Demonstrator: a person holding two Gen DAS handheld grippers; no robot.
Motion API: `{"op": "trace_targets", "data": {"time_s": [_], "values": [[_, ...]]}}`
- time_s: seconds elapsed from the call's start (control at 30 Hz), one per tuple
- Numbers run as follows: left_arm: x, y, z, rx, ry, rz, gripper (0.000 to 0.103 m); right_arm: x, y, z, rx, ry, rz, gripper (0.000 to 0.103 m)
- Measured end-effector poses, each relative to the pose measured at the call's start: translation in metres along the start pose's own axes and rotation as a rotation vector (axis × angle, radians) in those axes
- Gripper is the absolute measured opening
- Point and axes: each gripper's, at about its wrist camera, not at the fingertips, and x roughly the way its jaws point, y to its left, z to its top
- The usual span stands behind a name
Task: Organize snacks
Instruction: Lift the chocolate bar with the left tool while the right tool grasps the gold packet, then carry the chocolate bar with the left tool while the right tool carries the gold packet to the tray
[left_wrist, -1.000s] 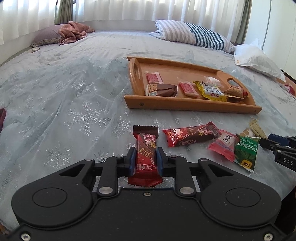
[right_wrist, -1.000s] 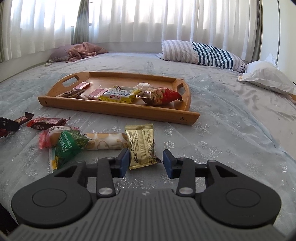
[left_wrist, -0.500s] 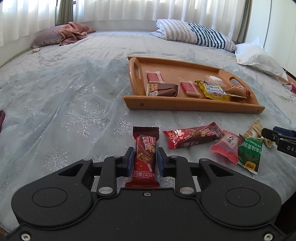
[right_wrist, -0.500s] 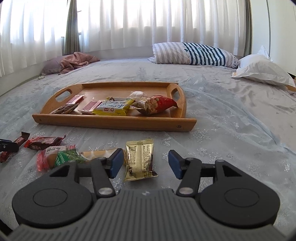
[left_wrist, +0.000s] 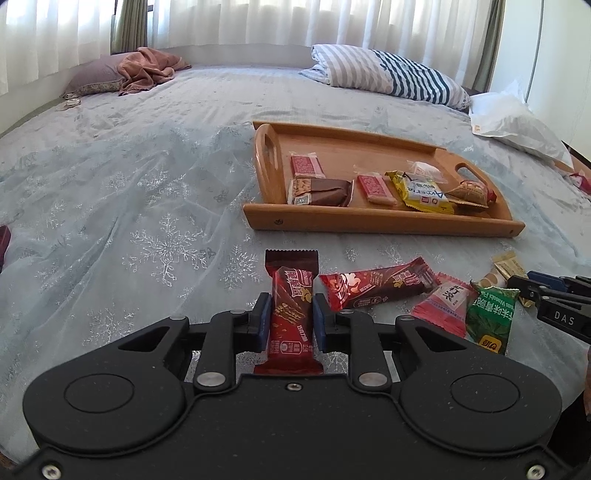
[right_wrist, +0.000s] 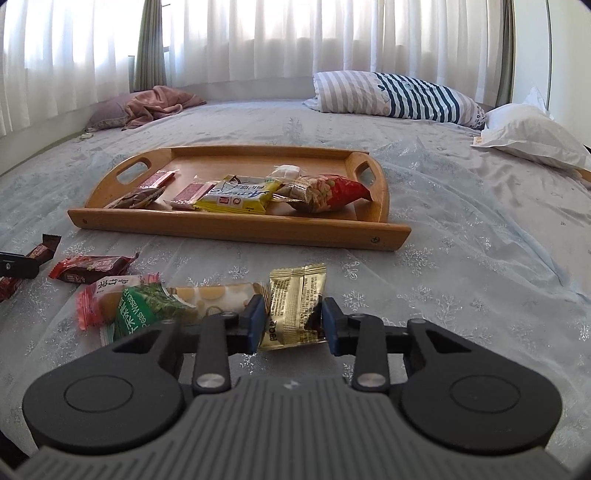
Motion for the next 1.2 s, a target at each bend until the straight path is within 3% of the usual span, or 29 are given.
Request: {"op": "trace_targets", "data": {"time_s": [0.37,0.77,1.2], "values": [[-0.009,-0.005,0.021,0.001,-0.011,-0.029,0.022,-0.009,-0.007,0.011,0.053,-0.024,0.003,0.036],[-0.024,-0.025,0.048,0.060,-0.093,-0.066,0.022,-0.016,-0.022,0.035,0.096,-0.073,0.009,0.036],[-0.017,-0.059,0.120,0.046,-0.151,-0.175,0.022,-0.003,-0.042,0.090,0.143,-0.096,0.041,0.036]]}}
